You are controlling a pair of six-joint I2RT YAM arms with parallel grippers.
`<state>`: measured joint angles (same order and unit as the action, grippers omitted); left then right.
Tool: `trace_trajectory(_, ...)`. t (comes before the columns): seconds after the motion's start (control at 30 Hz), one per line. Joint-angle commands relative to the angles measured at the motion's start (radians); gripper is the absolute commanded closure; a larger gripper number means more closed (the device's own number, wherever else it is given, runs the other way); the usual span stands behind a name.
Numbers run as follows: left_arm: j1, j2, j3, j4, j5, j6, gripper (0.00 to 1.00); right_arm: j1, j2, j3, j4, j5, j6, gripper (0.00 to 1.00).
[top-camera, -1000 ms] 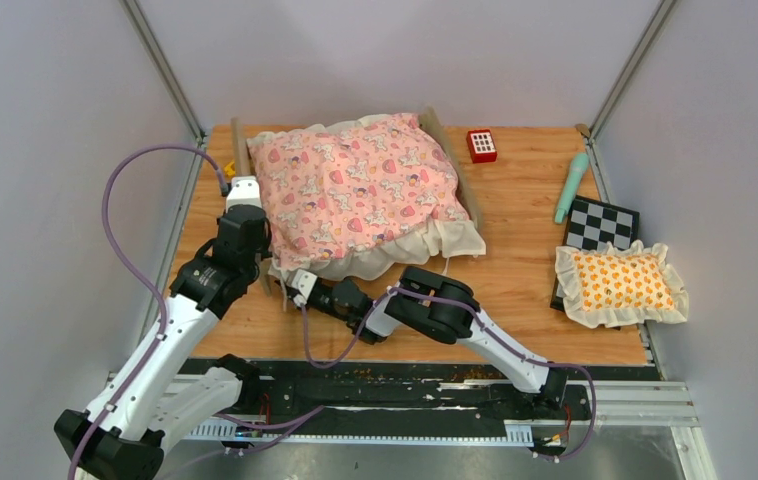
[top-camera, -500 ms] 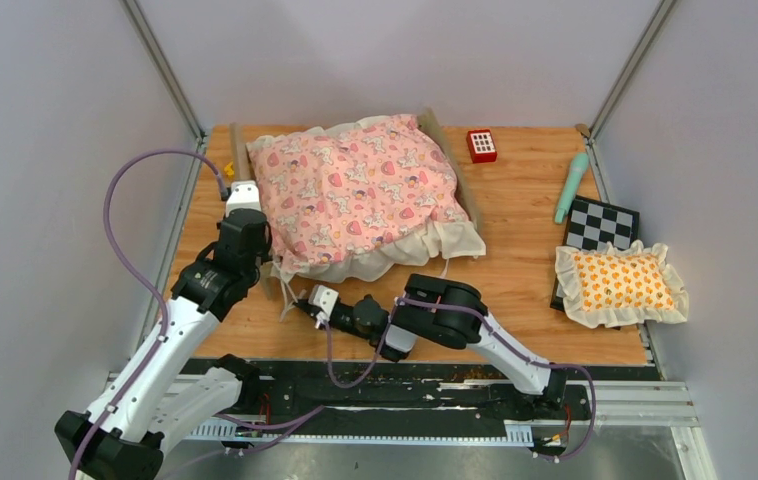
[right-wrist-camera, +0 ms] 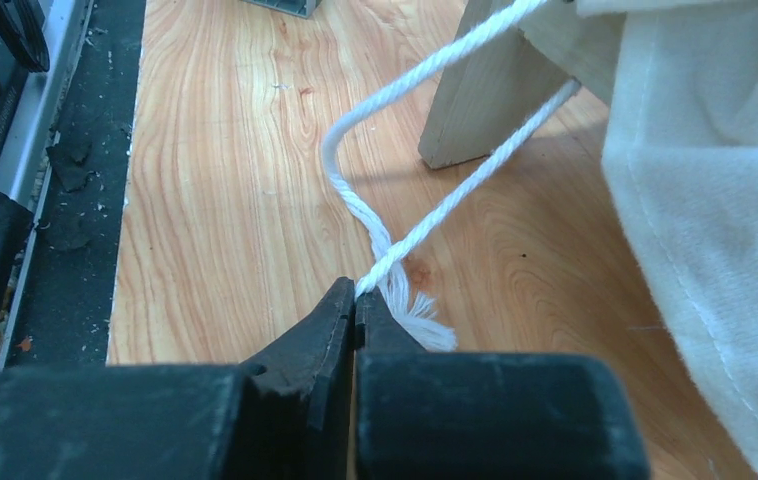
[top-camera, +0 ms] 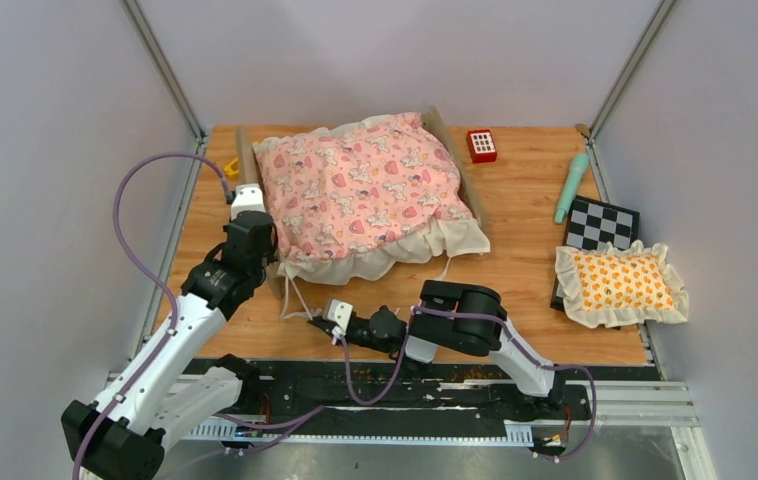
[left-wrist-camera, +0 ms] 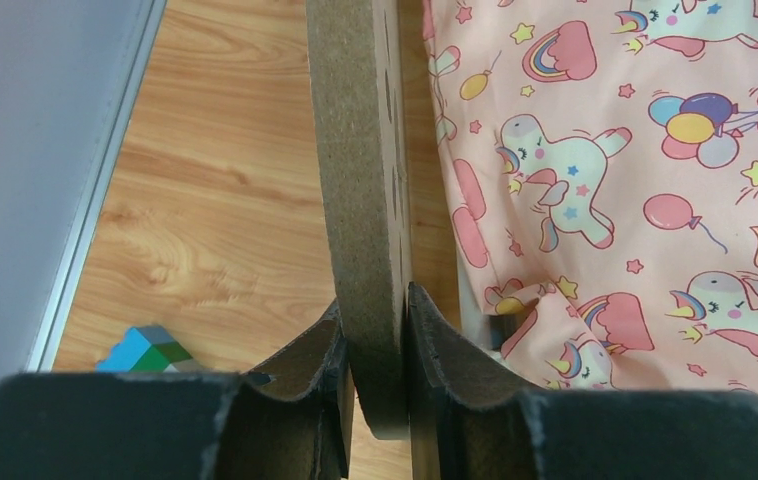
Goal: Set up the pet bed
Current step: Tie the ropes to the bed frame.
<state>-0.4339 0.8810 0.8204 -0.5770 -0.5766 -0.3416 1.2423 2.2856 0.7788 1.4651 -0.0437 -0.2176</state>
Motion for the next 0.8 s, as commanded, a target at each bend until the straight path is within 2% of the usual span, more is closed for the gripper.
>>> trace_trajectory(0.0,-0.005,0.001,-0.007,0.133,-0.015,0.07,1.0,0.015,-0.069,-0.027,-0.049,-0.049,0.015,1.0)
trace_trajectory(0.27,-0.002,0.028,-0.045,0.177,-0.019,0.041,1.0,0.015,-0.158,-0.073,-0.179,-0.031,0.016,1.0)
trace_trajectory(0.5,-0.002,0.007,-0.066,0.186,-0.028,0.024,1.0,0.014,-0.242,-0.071,-0.395,0.036,0.059,0.97)
trace_trajectory(0.77,-0.002,-0.015,-0.057,0.174,-0.023,0.039,1.0,0.015,-0.355,-0.026,-0.66,-0.019,0.166,0.98)
